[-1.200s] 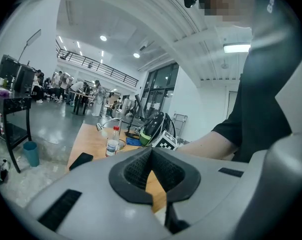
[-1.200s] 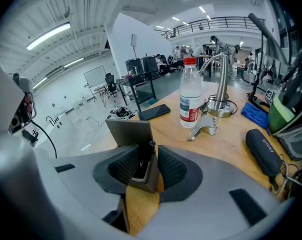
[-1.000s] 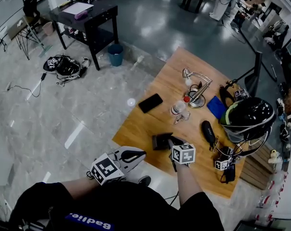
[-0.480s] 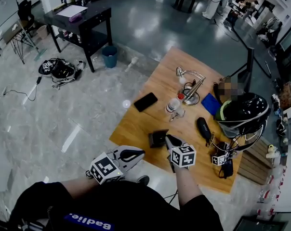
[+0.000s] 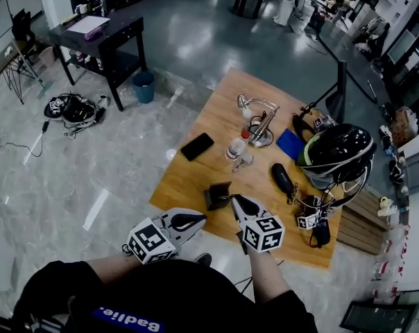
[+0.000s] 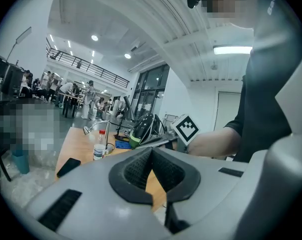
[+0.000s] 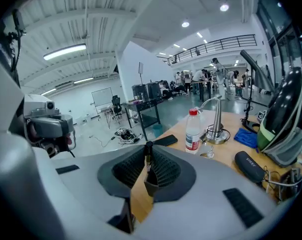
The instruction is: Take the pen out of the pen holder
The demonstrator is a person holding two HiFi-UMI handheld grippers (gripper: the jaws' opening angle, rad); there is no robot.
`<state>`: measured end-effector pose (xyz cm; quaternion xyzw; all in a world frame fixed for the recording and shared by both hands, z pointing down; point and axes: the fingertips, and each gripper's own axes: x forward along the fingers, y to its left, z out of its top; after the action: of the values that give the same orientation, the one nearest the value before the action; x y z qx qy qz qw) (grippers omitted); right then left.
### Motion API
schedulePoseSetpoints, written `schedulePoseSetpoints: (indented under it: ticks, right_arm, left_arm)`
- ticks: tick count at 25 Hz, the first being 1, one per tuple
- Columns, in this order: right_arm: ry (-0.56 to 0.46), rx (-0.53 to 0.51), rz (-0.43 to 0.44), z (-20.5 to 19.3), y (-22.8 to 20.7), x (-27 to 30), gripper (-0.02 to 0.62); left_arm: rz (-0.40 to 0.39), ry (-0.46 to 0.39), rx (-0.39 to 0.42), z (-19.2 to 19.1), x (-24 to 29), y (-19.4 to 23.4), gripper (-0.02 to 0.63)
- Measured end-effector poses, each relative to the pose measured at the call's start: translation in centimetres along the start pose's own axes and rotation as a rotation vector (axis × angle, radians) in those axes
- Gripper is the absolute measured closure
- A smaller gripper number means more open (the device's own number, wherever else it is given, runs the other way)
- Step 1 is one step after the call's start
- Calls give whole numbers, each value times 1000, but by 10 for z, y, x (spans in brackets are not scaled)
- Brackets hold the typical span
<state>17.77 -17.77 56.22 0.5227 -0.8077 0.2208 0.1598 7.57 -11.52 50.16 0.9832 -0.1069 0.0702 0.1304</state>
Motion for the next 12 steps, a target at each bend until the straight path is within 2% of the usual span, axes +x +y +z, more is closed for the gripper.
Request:
schedulePoseSetpoints:
  ticks: [12]
  right_arm:
    - [-103,-18,27,17,45,-53,546]
  left_arm:
    - [-47,-6,25,7,13,-17,597]
